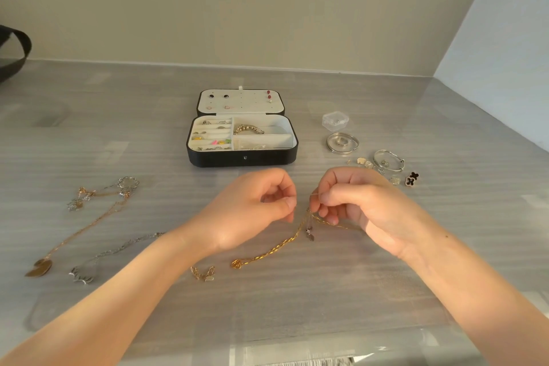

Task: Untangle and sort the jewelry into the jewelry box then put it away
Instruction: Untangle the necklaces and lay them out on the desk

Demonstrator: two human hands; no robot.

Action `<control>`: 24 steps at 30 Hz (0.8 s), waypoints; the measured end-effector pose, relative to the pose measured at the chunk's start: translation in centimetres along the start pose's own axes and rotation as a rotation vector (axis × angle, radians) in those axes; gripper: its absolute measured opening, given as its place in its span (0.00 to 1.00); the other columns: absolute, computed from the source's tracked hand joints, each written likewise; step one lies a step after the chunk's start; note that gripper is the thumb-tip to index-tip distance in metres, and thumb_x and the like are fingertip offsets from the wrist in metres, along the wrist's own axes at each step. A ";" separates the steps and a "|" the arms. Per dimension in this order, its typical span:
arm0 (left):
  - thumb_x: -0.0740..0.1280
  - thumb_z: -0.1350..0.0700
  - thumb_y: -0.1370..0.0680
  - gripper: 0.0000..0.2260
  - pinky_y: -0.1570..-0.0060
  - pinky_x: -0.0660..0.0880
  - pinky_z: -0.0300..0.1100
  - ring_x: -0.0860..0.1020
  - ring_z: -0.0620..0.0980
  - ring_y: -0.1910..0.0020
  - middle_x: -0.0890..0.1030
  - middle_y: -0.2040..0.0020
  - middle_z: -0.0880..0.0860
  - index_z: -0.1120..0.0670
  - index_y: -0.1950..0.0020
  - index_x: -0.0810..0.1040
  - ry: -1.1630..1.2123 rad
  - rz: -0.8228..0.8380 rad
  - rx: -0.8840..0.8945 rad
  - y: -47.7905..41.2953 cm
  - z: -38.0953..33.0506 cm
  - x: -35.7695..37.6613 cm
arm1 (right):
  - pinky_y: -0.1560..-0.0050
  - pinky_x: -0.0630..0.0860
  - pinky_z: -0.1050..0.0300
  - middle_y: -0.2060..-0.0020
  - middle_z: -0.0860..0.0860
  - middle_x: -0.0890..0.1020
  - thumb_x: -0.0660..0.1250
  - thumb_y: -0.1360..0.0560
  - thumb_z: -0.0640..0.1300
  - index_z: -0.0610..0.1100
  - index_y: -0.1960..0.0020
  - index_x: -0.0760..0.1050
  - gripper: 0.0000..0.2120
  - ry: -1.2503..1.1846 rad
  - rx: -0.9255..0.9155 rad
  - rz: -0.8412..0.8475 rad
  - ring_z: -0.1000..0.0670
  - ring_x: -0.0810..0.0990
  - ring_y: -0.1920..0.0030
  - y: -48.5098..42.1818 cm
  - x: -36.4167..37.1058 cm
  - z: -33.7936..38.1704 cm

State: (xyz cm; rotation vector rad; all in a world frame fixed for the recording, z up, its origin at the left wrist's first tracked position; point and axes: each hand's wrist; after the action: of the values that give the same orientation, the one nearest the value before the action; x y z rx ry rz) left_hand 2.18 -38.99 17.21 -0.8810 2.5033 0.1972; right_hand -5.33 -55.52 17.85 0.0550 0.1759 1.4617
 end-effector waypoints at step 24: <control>0.67 0.53 0.27 0.09 0.65 0.68 0.41 0.69 0.43 0.70 0.74 0.73 0.46 0.49 0.67 0.74 -0.341 -0.232 0.020 -0.7 -0.5 1.6 | 0.75 0.65 0.65 0.72 0.49 0.81 0.62 0.30 0.26 0.43 0.66 0.81 0.16 0.134 0.021 -0.266 0.55 0.67 0.77 5.7 0.3 -0.1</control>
State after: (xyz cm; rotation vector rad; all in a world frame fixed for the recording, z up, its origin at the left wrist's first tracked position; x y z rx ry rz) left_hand 1.34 -40.53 16.93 -1.0258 2.0694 0.2234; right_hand -10.91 -54.66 18.51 -0.0482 0.2967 1.1980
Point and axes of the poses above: each hand's wrist, its own y-axis away from the middle knuckle, its own x-axis out of the palm, z = x × y
